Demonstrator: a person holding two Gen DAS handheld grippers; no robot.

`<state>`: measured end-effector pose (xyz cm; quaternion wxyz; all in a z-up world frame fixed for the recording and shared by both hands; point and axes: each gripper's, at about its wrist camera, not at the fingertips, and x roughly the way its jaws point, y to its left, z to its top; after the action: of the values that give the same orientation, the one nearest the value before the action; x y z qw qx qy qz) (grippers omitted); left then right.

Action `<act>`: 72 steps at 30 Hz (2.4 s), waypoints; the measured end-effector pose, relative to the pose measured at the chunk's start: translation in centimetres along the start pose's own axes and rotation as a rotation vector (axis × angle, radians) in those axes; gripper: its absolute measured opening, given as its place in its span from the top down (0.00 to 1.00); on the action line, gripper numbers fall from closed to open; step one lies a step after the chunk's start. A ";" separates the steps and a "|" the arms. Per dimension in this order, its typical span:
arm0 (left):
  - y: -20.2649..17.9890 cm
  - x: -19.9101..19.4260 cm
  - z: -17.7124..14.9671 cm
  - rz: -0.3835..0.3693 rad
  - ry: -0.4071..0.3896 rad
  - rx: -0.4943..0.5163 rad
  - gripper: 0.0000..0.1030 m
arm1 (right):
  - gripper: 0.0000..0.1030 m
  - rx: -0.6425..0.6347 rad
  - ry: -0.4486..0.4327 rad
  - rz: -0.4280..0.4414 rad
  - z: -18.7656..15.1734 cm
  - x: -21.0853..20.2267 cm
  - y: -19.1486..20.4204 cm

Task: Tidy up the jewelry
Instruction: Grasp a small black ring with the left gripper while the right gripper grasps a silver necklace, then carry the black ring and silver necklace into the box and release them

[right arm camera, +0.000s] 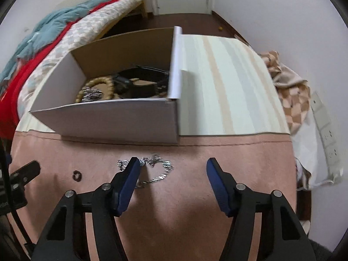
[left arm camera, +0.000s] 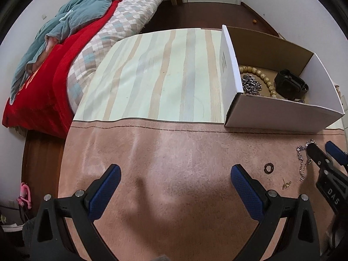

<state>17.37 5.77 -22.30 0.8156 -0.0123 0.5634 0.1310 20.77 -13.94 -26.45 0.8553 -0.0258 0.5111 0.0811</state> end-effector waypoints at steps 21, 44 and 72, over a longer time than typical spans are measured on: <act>-5.5 -0.4 -0.1 -0.187 0.001 0.107 0.01 | 0.98 0.177 -0.059 0.094 -2.4 -5.7 -5.2; -6.1 -2.9 0.0 -0.282 -0.075 0.144 0.91 | 0.98 0.190 -0.104 0.118 -1.2 -8.1 -4.7; -3.3 -4.8 13.9 -0.401 -0.066 0.094 0.90 | 0.98 0.029 -0.151 0.279 15.0 -10.6 -0.3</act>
<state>29.22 3.96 -13.22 0.8431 -0.0817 0.5281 -0.0603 28.89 -13.54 -10.00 0.8720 0.0639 0.4450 0.1934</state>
